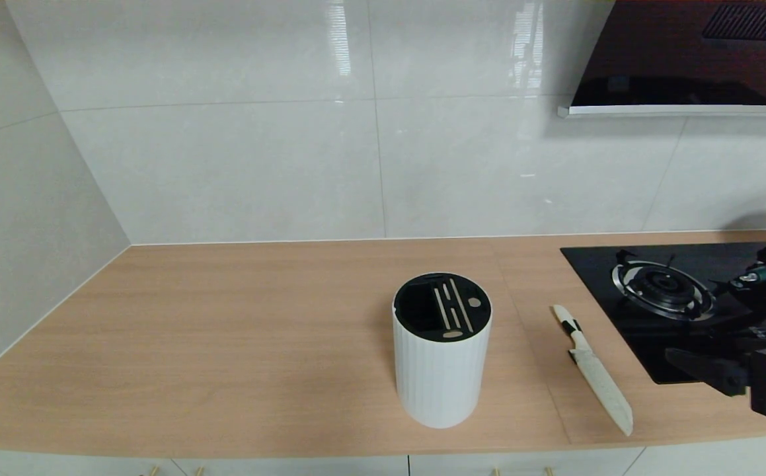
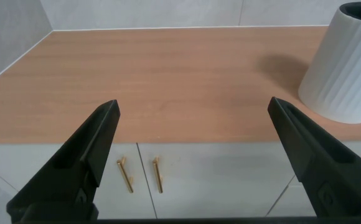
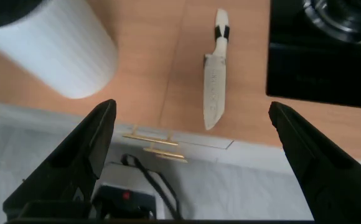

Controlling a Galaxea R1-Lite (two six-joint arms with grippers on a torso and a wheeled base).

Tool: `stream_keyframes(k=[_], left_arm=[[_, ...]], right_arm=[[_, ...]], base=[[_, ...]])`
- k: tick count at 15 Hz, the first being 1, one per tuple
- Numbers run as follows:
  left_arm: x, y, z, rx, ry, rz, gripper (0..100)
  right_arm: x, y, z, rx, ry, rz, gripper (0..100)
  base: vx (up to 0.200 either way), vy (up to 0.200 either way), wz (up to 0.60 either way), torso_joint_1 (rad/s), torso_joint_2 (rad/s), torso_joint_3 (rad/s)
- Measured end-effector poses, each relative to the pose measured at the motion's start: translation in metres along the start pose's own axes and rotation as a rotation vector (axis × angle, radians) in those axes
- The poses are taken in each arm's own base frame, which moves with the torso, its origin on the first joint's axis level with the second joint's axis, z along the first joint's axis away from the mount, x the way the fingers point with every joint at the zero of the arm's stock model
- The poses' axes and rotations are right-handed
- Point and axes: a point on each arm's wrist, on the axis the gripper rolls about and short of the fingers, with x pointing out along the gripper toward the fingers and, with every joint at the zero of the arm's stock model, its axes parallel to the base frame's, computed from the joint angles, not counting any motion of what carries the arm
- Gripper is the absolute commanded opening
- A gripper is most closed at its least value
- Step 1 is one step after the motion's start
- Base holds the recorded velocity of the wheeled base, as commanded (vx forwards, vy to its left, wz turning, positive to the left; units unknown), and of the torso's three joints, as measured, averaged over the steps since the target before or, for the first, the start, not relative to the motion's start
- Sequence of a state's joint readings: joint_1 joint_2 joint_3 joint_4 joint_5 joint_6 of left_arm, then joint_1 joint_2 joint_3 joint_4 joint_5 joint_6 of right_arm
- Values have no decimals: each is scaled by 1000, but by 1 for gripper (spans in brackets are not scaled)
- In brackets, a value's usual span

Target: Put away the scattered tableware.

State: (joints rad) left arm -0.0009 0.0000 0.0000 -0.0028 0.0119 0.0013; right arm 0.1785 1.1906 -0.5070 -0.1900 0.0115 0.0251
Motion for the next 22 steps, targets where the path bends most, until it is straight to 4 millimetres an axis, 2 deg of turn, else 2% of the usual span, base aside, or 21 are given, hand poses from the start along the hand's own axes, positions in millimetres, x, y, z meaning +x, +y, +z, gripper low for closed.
stream_keyframes(k=[3, 6, 7, 9, 12, 17, 22], left_arm=[[0, 0, 0, 0, 0, 0, 100], [0, 0, 0, 0, 0, 0, 100], [0, 0, 0, 0, 0, 0, 100], [0, 0, 0, 0, 0, 0, 100], [0, 0, 0, 0, 0, 1, 100], [0, 0, 0, 0, 0, 0, 100], [0, 0, 0, 0, 0, 0, 100]], right_arm=[[55, 4, 8, -13, 33, -9, 100], [108, 5, 3, -33, 66, -13, 100], [121, 5, 1, -38, 71, -15, 100], [163, -1, -13, -37, 89, -35, 100], [206, -17, -34, -18, 108, -77, 100], [244, -30, -57, -3, 125, -123, 100], [257, -33, -71, 1, 157, -140, 100]], base=[[0, 0, 0, 0, 0, 0], [0, 0, 0, 0, 0, 0], [0, 0, 0, 0, 0, 0], [0, 0, 0, 0, 0, 0], [0, 0, 0, 0, 0, 0], [0, 0, 0, 0, 0, 0], [0, 0, 0, 0, 0, 0]])
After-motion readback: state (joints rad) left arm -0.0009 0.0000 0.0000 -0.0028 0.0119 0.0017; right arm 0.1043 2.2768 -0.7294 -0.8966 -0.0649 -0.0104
